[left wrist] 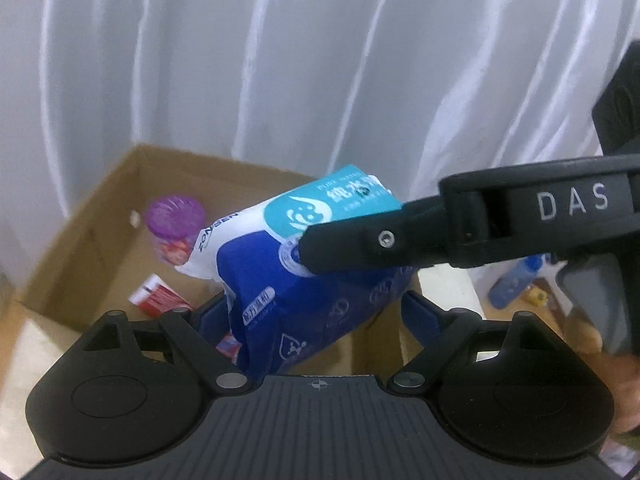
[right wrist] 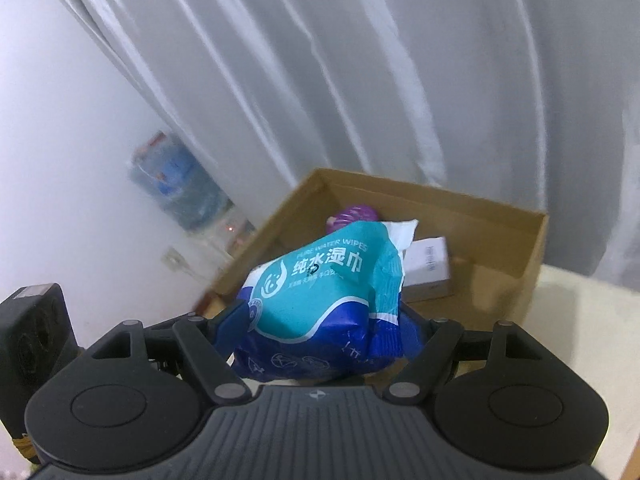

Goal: Organize objects
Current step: 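Lower the wet-wipes pack into the cardboard box and open the right gripper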

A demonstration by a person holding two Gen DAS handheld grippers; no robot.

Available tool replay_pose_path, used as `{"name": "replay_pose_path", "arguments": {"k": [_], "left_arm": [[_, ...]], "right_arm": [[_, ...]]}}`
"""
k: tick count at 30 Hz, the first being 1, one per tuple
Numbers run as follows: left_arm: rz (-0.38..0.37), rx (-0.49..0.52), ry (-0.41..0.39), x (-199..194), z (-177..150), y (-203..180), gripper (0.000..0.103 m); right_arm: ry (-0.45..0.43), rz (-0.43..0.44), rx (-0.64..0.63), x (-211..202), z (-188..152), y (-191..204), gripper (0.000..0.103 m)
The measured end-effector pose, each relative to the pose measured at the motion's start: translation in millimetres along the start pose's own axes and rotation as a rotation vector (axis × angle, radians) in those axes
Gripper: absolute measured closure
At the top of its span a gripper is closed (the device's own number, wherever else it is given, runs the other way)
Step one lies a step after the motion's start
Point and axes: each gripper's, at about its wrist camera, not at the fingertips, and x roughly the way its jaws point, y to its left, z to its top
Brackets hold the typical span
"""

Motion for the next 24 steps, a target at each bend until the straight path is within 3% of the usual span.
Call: {"name": "replay_pose_path", "arguments": {"k": [8, 11, 13, 16, 24], "left_arm": [[-0.035, -0.092, 0.085, 49.5, -12.3, 10.0, 0.016], [-0.009, -0.029, 0.094, 55.3, -22.8, 0.4, 0.015], [-0.010, 0.010, 0.075, 48.4, -27.9, -5.5, 0.010], [-0.015, 0.047, 0.050, 38.5, -30.3, -11.3, 0.009], [-0.027, 0.050, 0.028, 38.8, -28.4, -5.5, 0.019]], "right_arm": [[0.132, -0.079, -0.125, 47.7, 29.5, -25.7, 0.026], [0.177, -0.172, -0.192, 66.7, 29.6, -34.6, 0.029], [0.177, -0.243, -0.223, 70.5, 29.7, -39.0, 0.028], [0.153, -0.228, -0.202, 61.1, 30.0, -44.8, 0.029], [0.111, -0.250, -0.223, 45.3, 29.6, -38.3, 0.039]]}}
